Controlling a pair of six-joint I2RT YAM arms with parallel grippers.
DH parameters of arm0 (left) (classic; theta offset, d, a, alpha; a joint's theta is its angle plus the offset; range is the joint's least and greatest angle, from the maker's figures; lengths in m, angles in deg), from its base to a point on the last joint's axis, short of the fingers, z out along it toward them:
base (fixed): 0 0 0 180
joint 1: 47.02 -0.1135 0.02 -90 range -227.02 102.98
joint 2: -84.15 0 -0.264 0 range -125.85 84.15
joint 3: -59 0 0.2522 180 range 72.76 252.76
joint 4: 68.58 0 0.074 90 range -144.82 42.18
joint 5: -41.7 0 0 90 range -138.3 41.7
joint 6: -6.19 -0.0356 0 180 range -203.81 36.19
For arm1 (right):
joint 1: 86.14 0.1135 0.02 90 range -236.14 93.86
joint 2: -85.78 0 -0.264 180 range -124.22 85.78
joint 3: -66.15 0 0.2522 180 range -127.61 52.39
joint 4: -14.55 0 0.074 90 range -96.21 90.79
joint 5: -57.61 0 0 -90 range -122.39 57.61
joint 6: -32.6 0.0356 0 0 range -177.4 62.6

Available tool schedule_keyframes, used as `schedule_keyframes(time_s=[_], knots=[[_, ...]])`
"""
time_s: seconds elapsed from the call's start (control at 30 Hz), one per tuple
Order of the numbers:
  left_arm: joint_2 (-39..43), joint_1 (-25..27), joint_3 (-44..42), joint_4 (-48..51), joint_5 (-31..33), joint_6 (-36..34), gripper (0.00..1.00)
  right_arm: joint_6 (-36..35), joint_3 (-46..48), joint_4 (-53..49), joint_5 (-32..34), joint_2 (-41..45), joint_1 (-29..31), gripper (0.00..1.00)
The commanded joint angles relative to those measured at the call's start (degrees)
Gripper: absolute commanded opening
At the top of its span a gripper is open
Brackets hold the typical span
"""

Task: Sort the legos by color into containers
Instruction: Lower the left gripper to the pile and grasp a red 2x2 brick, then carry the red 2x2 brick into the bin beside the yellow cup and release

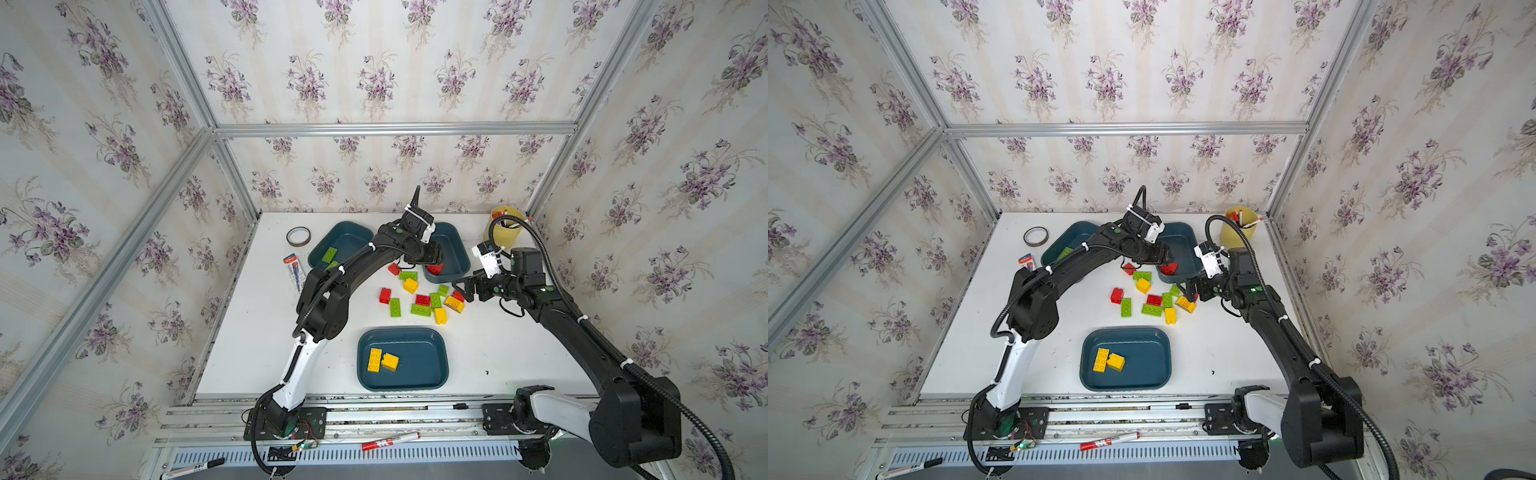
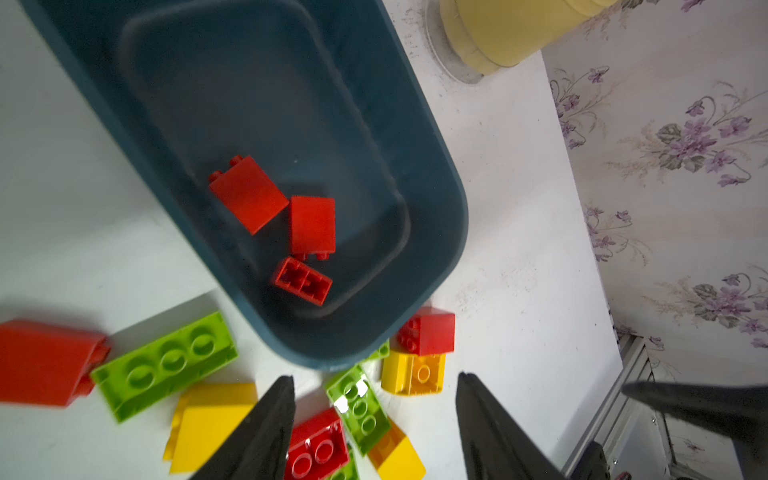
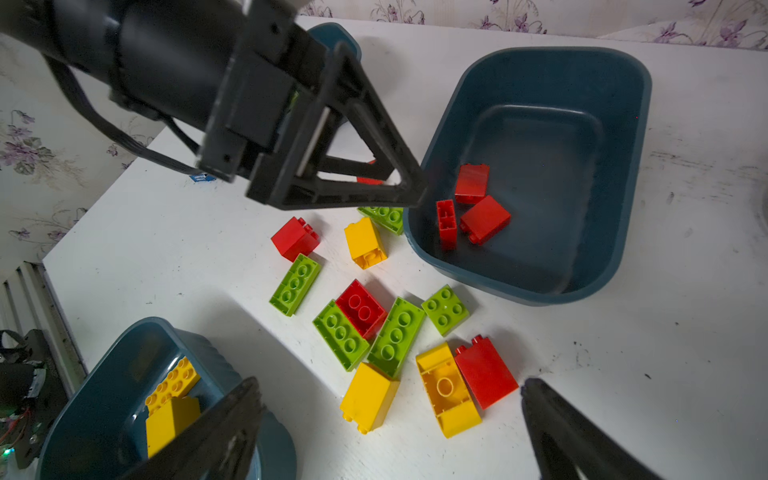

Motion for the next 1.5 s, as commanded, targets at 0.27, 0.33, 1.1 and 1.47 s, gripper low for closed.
schedule_keyframes(time_s=[0.27,0.33,1.1,1.47], knots=[[15.0,-0.1,-23.9,5.4,15.5,-4.7,0.66,0.0,-0.8,-0.4,-6.9,-1.1,0.1,1.00],[15.5,-0.1,-26.1,5.5,17.2,-5.2,0.66,0.0,-0.6,-0.3,-7.3,-1.1,0.2,1.00],[7.2,-2.5,-27.6,4.7,25.4,-7.5,0.49,0.3,-0.3,-0.2,-8.0,-1.9,0.4,1.00],[4.8,-3.2,-27.4,4.5,24.7,-7.9,0.45,0.2,-0.1,-0.1,-8.0,-2.1,0.4,1.00]])
